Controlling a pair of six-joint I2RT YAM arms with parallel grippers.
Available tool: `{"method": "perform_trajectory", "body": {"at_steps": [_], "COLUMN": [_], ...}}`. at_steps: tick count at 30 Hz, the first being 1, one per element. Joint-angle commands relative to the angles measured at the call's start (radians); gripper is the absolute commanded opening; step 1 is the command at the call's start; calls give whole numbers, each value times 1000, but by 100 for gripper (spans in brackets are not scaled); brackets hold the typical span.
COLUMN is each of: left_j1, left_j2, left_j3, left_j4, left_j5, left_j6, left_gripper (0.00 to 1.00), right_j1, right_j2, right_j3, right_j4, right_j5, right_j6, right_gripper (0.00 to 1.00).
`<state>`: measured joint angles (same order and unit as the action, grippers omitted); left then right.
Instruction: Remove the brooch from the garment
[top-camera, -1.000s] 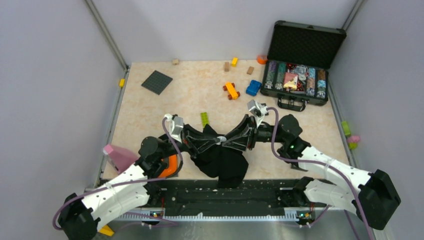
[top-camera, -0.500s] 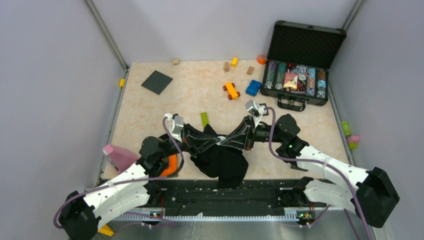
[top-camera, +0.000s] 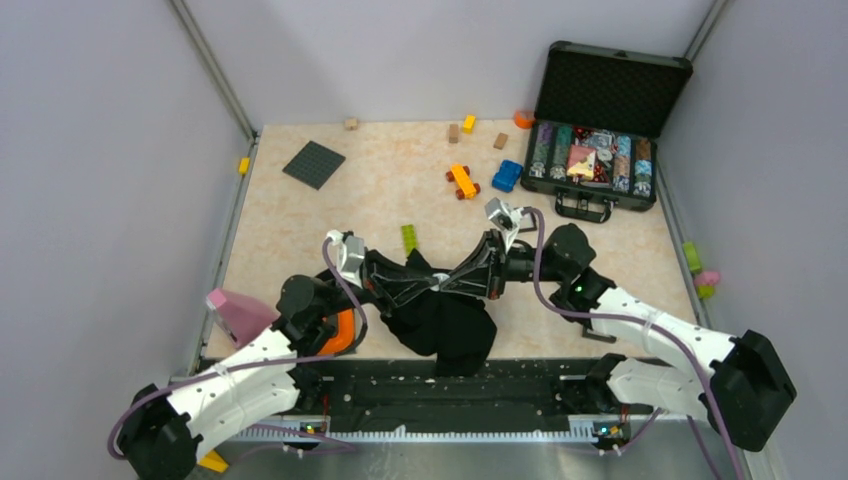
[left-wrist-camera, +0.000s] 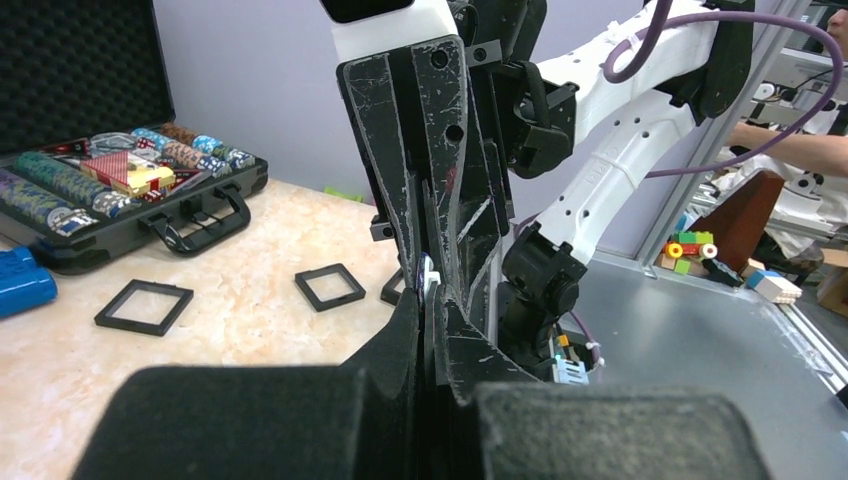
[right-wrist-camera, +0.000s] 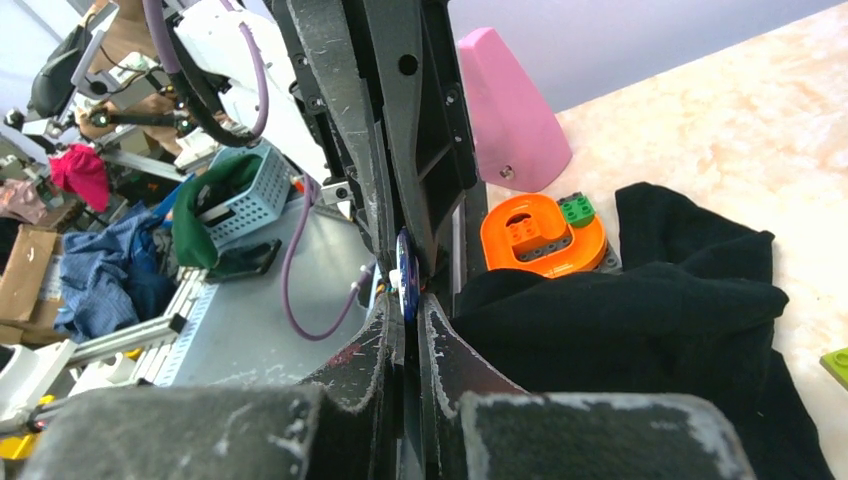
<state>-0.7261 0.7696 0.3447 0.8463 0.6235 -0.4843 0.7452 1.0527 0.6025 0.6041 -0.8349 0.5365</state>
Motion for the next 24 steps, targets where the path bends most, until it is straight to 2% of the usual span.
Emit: {"method": "perform_trajectory", "body": {"at_steps": [1, 8, 15, 19, 22, 24], "left_j1": [-19, -19, -20, -20, -20, -20], "left_j2": [-40, -73, -58, -62, -45, -18], "left_j3": [16, -17, -15, -17, -1, 19], "left_j4": [44, 62, 74, 56, 19, 5], "left_j5": [108, 85, 134, 112, 93, 140], "left_j6": [50, 92, 110, 107, 78, 82], "left_gripper": [0, 0, 0, 0, 0, 0], "right_j1": [2, 0, 0, 1, 5, 12], "right_j2": [29, 46, 102, 108, 117, 124], "right_j3": [40, 11, 79, 86, 113, 146], "right_j4": [-16, 72, -37, -53, -106, -182], "right_j5": [119, 177, 157, 147, 114, 114], "right_j6": [36, 141, 135, 121, 77, 34], "right_gripper": [0, 0, 0, 0, 0, 0]}}
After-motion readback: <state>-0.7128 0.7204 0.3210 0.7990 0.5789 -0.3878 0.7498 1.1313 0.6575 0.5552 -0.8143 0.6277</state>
